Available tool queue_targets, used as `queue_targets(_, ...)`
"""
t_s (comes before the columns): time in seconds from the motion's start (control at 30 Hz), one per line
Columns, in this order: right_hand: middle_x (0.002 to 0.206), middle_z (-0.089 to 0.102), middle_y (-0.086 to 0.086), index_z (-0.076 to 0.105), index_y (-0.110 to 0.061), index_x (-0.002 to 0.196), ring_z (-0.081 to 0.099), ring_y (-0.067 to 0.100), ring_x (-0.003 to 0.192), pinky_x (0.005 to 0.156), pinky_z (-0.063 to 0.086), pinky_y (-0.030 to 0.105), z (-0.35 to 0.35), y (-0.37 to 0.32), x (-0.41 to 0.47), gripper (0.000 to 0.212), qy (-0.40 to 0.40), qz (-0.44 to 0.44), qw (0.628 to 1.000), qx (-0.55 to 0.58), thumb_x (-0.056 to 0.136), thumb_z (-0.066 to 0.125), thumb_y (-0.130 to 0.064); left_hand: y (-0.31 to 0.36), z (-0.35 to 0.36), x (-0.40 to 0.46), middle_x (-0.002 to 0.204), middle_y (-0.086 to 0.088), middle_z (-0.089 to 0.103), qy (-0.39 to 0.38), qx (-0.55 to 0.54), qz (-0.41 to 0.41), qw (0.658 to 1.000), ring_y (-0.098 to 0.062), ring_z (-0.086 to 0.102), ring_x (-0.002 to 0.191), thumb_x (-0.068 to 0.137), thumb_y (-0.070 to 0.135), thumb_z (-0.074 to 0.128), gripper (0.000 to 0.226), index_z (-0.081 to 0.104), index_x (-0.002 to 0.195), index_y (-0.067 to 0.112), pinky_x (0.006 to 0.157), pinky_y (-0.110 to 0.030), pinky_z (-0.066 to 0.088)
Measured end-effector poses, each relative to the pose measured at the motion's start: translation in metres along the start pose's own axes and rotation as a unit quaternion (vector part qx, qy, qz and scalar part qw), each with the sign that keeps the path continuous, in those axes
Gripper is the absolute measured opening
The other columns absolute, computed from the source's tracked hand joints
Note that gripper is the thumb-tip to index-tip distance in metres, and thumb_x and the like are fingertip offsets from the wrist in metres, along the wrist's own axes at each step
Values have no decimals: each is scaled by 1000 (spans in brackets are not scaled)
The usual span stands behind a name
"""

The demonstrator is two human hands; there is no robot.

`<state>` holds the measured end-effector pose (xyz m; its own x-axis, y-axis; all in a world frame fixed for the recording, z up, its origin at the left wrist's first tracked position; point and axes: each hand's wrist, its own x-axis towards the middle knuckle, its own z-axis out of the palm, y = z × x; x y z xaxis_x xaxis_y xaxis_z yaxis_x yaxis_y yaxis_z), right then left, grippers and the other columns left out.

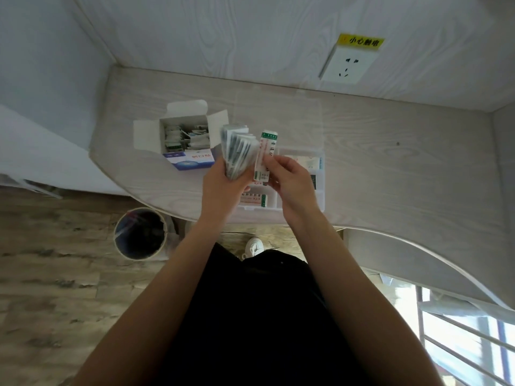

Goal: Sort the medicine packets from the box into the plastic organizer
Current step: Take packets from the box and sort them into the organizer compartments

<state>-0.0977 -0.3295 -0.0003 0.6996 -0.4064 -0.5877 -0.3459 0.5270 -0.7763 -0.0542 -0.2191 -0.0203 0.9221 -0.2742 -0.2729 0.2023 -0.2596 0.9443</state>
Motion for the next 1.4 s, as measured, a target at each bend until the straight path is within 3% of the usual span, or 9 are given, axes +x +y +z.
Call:
queue_targets(0.2,87,65,5,53,-11,89,61,13,71,60,50,21,2,3,6,11,39,-30,999,1,87,62,-4,-3,-9,-7,87,-3,69,-14,-46,-12,999,-9,69,67,83,11,68,28,59,108,1,53,-18,50)
queue_targets(0.3,85,66,-4,54,-19,92,66,11,79,70,55,24,-14,3,16,18,53,-142,973,-173,84,65,-7,-9,-25,-13,76,-3,68,-4,-55,-24,998,-14,65,61,85,11,66,19,60,101,2,52,-23,51)
queue_targets(0.43,82,66,-9,67,-17,92,59,-7,70,66,44,8,-28,11,22,8,-35,-248,872,-420,85,67,-13,-21,-47,-21,65,1,61,19,-59,-53,997,-10,55,51,88,13,62,7,56,90,16,46,-24,47)
queue_targets(0.63,98,69,-2,73,-18,96,64,19,84,72,49,33,-17,33,24,16,-101,-320,705,-625,89,59,-21,-28,-53,-29,70,1,61,46,-142,-82,985,-14,53,52,96,33,47,15,56,92,21,48,-29,45)
queue_targets(0.77,94,69,0,72,-19,97,66,25,75,57,45,30,-9,41,25,15,-105,-372,608,-694,88,61,-16,-24,-49,-27,68,2,63,30,-152,-77,985,-13,55,53,98,34,44,18,56,94,22,48,-29,46)
queue_targets(0.97,59,64,-5,73,-23,77,61,18,46,40,42,21,-7,47,25,29,-96,-364,496,-783,56,84,-8,-20,-47,-29,68,3,65,0,-148,-81,986,-12,58,55,97,32,44,16,57,96,23,48,-27,48)
queue_targets(1.1,60,65,-10,74,-26,78,63,13,51,42,43,20,0,45,20,16,-119,-335,408,-841,69,75,-13,-18,-47,-27,77,0,67,-7,-138,-102,985,-12,62,58,98,26,44,15,57,103,20,46,-25,48)
queue_targets(1.3,39,51,-13,66,-28,49,51,6,35,39,21,14,9,41,17,24,-91,-360,345,-862,41,87,-22,-12,-48,-27,84,-7,67,-33,-172,-118,977,-12,62,59,96,14,42,19,55,109,17,42,-23,45)
queue_targets(1.4,45,55,-11,67,-25,54,55,8,40,39,25,15,10,40,15,25,-103,-408,391,-819,44,87,-16,-12,-47,-29,87,-3,70,-47,-176,-100,978,-16,67,69,94,19,51,16,57,109,19,48,-26,51)
